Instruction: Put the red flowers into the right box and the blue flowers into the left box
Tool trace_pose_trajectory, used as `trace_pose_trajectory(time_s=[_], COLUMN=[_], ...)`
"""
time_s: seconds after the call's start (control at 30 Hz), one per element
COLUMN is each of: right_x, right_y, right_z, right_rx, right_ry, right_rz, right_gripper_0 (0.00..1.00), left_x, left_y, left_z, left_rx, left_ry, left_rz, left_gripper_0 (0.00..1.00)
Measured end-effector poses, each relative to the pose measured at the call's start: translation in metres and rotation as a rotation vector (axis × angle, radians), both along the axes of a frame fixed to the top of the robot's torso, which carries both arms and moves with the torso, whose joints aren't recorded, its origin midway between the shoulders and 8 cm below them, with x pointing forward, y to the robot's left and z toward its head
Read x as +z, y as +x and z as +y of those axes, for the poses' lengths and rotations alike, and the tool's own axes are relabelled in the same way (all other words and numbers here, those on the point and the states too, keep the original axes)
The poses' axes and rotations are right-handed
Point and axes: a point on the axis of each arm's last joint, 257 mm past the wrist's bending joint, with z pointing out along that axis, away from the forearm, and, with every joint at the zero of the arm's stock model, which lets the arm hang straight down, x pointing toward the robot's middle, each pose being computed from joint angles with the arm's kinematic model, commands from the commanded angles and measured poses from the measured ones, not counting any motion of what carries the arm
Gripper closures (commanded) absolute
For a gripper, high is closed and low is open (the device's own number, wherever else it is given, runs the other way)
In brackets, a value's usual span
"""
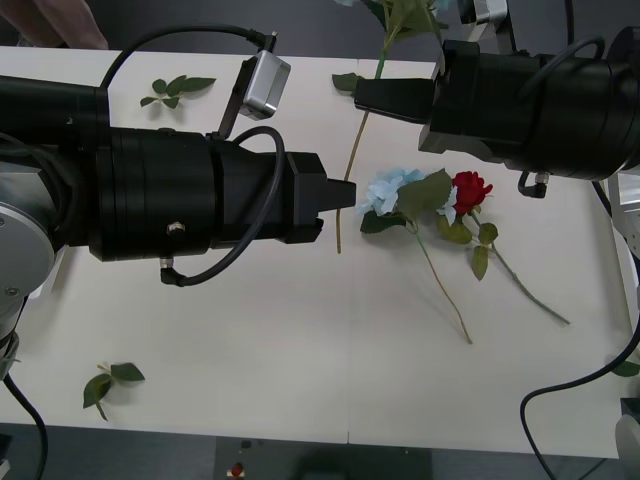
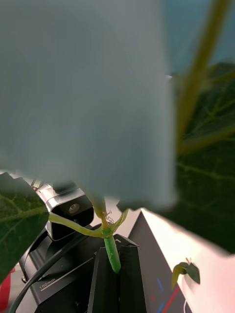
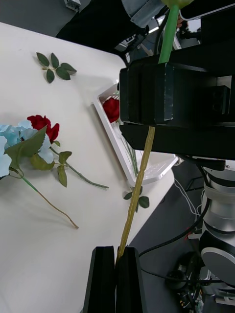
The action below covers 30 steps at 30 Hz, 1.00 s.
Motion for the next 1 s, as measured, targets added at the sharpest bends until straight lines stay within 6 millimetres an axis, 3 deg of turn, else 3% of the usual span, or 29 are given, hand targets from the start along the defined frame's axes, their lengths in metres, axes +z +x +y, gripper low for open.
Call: trace_pose_trajectory(time_s=[0.03, 0.1, 0.13, 0.17, 0.37, 0.57, 0.8, 1.0], right_x=[0.0, 0.0, 0.0, 0.0, 0.0, 0.0, 0.0, 0.0], right_y=[0.0, 0.0, 0.0, 0.0, 0.0, 0.0, 0.0, 0.0], right_z=[0.0, 0.0, 0.0, 0.0, 0.0, 0.0, 0.0, 0.0], right_rx=[0.0, 0.0, 0.0, 0.0, 0.0, 0.0, 0.0, 0.0], right_ry=[0.0, 0.0, 0.0, 0.0, 0.0, 0.0, 0.0, 0.0], right_rz=[0.0, 0.0, 0.0, 0.0, 0.0, 0.0, 0.0, 0.0], right_gripper_0=[0.9, 0.24, 0.07, 0.0, 0.0, 0.0, 0.0, 0.0], left_x=[0.0, 0.0, 0.0, 0.001, 0.008, 0.006, 0.033, 0.032], left_y=[0.0, 0.001, 0.002, 0.003, 0.006, 0.013, 0.027, 0.031], left_z=[0.0, 0.0, 0.001, 0.001, 0.001, 0.018, 0.064, 0.142], left_rx=[0.0, 0.002, 0.005, 0.009, 0.008, 0.033, 0.132, 0.269], left_ry=[0.0, 0.001, 0.003, 0.005, 0.015, 0.052, 0.076, 0.178], left_rz=[0.0, -0.002, -0.006, -0.011, -0.037, -0.043, -0.098, -0.078], left_gripper_0=[1.0, 1.0, 1.0, 1.0, 1.0, 1.0, 1.0, 1.0])
